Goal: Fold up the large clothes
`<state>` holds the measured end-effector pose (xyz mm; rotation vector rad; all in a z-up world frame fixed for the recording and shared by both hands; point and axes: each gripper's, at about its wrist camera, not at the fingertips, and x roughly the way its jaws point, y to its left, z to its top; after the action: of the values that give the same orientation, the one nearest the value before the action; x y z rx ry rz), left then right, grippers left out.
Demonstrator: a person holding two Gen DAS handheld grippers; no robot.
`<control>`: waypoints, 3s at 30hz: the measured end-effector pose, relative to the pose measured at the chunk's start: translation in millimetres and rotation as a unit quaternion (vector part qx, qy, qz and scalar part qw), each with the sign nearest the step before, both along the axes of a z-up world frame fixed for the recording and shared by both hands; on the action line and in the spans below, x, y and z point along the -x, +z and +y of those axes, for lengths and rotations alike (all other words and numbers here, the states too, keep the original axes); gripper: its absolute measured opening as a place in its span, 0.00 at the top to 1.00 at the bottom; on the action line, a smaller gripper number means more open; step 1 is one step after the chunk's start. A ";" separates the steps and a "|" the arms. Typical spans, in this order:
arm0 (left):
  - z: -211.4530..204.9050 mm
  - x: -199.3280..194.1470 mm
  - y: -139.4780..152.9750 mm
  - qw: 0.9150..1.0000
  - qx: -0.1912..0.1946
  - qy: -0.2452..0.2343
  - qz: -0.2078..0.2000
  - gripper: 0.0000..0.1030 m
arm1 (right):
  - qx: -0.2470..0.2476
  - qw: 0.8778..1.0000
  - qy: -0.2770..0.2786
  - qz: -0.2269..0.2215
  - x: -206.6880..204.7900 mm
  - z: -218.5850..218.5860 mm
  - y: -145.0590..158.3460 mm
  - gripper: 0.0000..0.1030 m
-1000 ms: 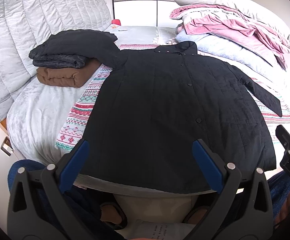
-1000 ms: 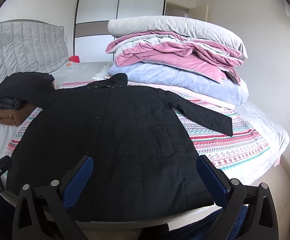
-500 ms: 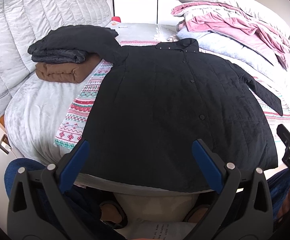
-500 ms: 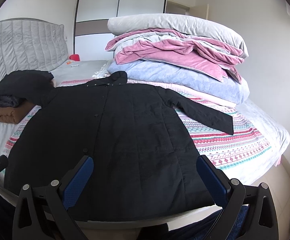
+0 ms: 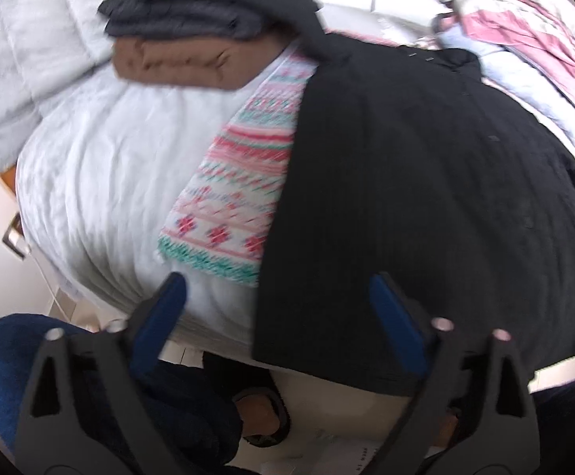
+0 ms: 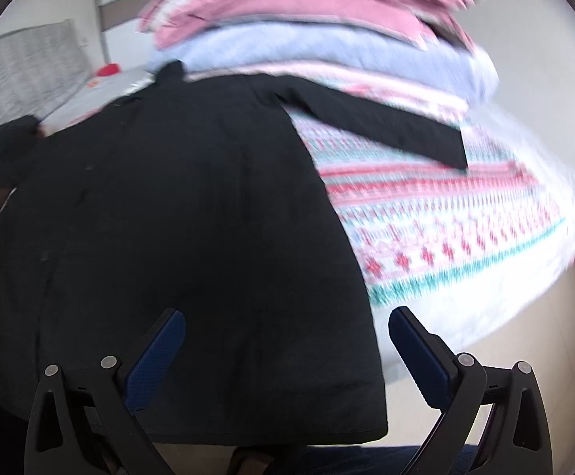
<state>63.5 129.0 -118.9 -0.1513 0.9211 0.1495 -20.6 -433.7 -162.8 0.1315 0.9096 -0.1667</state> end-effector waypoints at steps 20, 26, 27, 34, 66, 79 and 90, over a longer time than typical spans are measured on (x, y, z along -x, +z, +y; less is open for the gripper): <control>-7.1 14.1 24.4 1.000 -0.029 -0.004 -0.006 0.95 | -0.060 0.996 0.033 -0.055 23.8 -28.2 43.7 0.96; 2.0 10.3 5.2 0.999 -0.021 0.004 0.036 0.88 | -0.033 0.999 0.027 -0.003 3.6 -24.0 13.1 0.89; 4.9 10.0 9.2 0.999 -0.017 0.009 0.032 0.85 | -0.025 0.999 0.029 -0.016 4.1 -24.0 20.7 0.83; -3.4 -14.4 65.0 0.999 -0.014 0.004 -0.032 0.56 | -0.112 0.988 -0.040 -0.093 -22.4 -82.7 64.4 0.23; -72.9 -250.8 19.7 0.996 0.055 -0.069 0.015 0.31 | -0.091 0.929 -0.281 -0.225 -252.2 -271.7 90.2 0.93; -65.8 -255.7 12.7 0.994 0.073 -0.060 0.046 0.30 | -0.106 0.939 -0.303 -0.126 -303.4 -301.9 18.4 0.93; -55.5 -250.1 29.5 0.994 0.074 -0.073 0.042 0.24 | -0.042 0.940 -0.269 -0.204 -279.2 -229.0 81.7 0.93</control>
<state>313.7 73.6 -89.4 -0.2159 1.0245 -0.0484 258.6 -662.6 -81.1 0.4772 0.4467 -0.5874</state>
